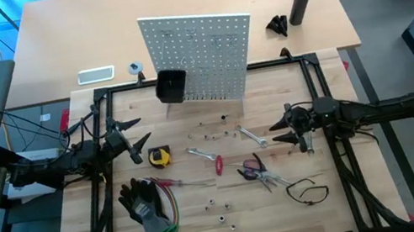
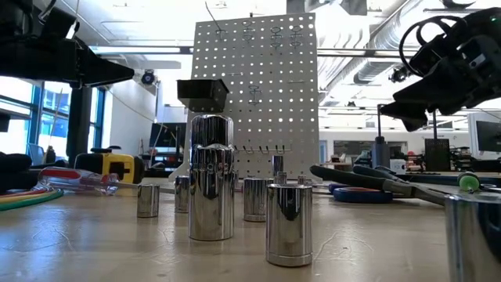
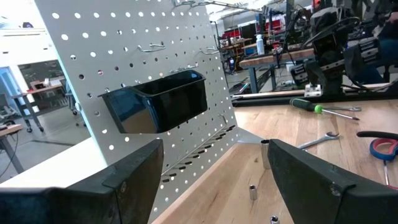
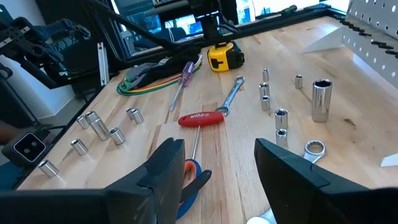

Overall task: Hang tools onto peg board
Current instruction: Hang the green screwdriver on the white peg board

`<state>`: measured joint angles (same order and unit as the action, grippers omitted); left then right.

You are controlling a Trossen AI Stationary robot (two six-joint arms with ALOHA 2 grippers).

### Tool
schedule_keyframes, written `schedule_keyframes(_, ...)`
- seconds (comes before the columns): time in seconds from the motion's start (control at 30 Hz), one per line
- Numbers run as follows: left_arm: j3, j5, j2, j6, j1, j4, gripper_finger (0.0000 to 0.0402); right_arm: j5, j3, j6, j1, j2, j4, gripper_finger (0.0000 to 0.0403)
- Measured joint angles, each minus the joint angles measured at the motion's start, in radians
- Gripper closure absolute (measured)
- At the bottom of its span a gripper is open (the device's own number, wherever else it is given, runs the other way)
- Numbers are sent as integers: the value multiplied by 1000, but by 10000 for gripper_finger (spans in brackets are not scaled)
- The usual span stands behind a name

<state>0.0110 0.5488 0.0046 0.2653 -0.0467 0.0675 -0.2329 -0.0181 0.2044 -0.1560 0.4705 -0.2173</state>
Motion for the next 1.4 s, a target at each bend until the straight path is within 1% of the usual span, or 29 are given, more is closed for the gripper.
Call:
schedule_keyframes(0.43,0,0,0,0,0,0,119,2,0,-15,0,58,-8,214)
schedule_keyframes(0.53,0,0,0,0,0,0,119,22,0,-22,0,76,-9,214)
schedule_keyframes(0.67,0,0,0,0,0,0,119,82,0,-26,0,103,-7,214)
schedule_keyframes(0.87,0,0,0,12,0,4,119,109,0,-26,0,118,-9,214)
schedule_keyframes(1.0,0,0,0,97,0,9,119,109,0,-25,0,118,-20,214)
schedule_keyframes(1.1,0,0,0,133,0,3,119,108,0,-23,0,118,-49,214)
schedule_keyframes(1.27,0,0,0,138,0,4,119,67,0,-22,0,118,-161,214)
schedule_keyframes(1.4,0,0,0,119,0,4,119,64,0,-26,0,118,-185,214)
